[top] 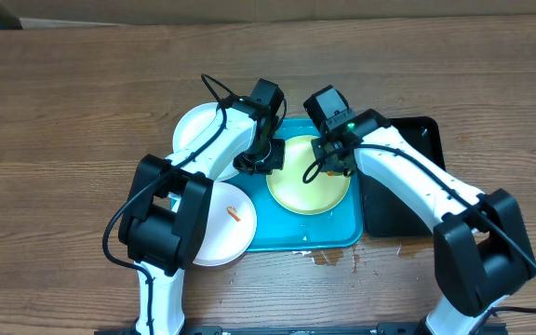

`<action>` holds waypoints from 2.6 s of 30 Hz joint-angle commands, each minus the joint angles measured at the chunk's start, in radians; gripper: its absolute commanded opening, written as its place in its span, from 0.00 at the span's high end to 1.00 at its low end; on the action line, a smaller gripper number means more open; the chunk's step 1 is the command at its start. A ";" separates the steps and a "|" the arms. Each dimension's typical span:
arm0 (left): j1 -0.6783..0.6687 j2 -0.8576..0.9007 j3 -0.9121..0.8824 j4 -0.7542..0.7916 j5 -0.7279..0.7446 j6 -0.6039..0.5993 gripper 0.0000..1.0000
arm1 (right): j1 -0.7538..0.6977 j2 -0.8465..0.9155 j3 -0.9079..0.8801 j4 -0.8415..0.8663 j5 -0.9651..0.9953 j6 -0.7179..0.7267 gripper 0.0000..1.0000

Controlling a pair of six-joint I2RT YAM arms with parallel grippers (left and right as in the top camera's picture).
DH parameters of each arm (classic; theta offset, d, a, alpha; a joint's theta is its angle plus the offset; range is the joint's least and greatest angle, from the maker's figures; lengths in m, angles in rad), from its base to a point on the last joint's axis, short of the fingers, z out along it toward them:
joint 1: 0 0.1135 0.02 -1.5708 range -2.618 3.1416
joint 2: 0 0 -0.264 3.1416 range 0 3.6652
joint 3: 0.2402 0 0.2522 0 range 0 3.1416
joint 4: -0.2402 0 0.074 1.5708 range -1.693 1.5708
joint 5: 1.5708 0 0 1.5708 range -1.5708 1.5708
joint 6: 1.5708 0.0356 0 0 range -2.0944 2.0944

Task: Clean dirty plates on tray and stack at the side
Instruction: 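Carry the sponge with the right gripper over the yellow plate, then scrub the yellow plate surface with the sponge in the right gripper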

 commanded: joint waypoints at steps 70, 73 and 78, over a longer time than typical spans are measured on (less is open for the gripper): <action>-0.006 0.008 -0.011 -0.022 -0.100 -0.037 0.96 | -0.002 0.015 -0.168 0.310 0.070 0.060 0.71; -0.006 0.008 -0.011 -0.023 -0.100 -0.037 0.96 | -0.002 0.015 -0.168 0.301 0.069 0.060 0.71; -0.006 0.008 -0.011 -0.023 -0.100 -0.037 0.96 | -0.002 0.015 -0.168 0.300 0.069 0.060 0.66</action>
